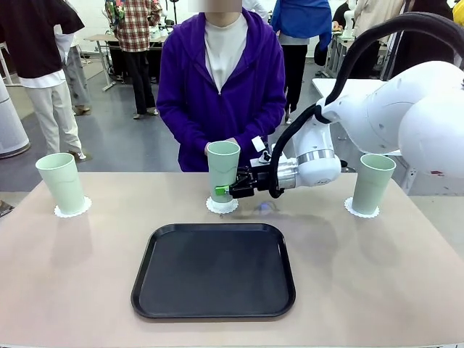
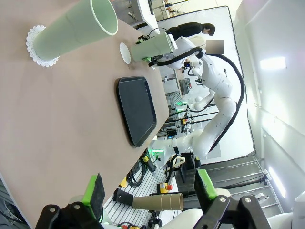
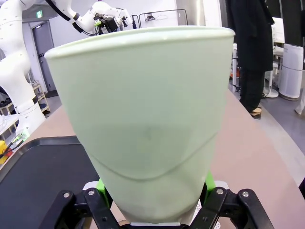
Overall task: Place coasters on the table and set cups on them.
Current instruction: Take one Reusable plastic cup from the Flat Tray and place it on a coaster set by the human.
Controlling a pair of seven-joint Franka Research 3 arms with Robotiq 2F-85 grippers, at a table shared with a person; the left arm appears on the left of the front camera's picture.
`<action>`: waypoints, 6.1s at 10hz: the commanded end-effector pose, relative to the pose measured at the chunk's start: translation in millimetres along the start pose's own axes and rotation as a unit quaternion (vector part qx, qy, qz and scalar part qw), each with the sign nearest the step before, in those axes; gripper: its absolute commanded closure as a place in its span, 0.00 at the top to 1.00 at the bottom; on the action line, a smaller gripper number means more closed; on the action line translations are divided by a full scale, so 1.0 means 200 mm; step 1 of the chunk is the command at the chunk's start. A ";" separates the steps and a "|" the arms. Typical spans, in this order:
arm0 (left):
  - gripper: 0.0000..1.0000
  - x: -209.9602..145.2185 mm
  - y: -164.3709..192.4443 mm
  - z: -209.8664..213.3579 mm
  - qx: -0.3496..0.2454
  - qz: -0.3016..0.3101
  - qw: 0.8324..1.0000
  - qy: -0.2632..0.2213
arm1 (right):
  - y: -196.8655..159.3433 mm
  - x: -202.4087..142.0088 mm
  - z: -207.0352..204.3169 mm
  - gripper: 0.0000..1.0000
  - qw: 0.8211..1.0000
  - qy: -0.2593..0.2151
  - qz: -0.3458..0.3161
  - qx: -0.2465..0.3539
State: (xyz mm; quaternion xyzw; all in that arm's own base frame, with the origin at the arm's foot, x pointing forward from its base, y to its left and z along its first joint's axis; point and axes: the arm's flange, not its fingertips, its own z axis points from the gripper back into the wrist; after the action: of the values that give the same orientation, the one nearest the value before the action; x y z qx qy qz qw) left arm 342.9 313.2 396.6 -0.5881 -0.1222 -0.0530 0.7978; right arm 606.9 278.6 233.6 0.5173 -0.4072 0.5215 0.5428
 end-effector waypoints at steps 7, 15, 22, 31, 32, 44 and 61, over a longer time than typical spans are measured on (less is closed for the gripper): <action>1.00 0.00 -0.01 0.00 0.002 -0.001 1.000 -0.001 | -0.11 -0.09 -0.05 0.81 0.999 0.015 0.018 0.026; 1.00 0.00 -0.01 0.00 0.002 -0.001 1.000 -0.001 | -0.13 -0.11 -0.05 1.00 0.999 0.019 0.007 0.028; 1.00 0.00 -0.01 0.00 0.002 -0.001 1.000 -0.001 | -0.14 -0.09 -0.03 1.00 0.998 0.022 -0.011 0.050; 1.00 0.00 -0.01 0.00 0.002 -0.001 1.000 -0.001 | -0.13 -0.05 0.16 1.00 0.996 0.090 -0.015 0.019; 1.00 0.00 -0.01 0.00 0.002 -0.001 1.000 -0.001 | -0.12 -0.03 0.18 1.00 0.994 0.106 -0.016 0.013; 1.00 0.00 -0.01 0.00 0.002 -0.001 1.000 -0.001 | 0.56 0.98 0.31 1.00 0.812 0.473 -0.243 -0.240; 1.00 0.00 -0.01 0.00 0.002 -0.001 1.000 -0.001 | 0.83 1.30 0.10 1.00 0.735 0.546 -0.279 -0.288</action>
State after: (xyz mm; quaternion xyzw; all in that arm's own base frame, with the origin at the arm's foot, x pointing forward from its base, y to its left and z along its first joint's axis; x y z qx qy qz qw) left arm 343.3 312.8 396.3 -0.5883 -0.1217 -0.0535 0.7977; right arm 479.1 287.4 517.1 0.0549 -0.0003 0.3962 0.9165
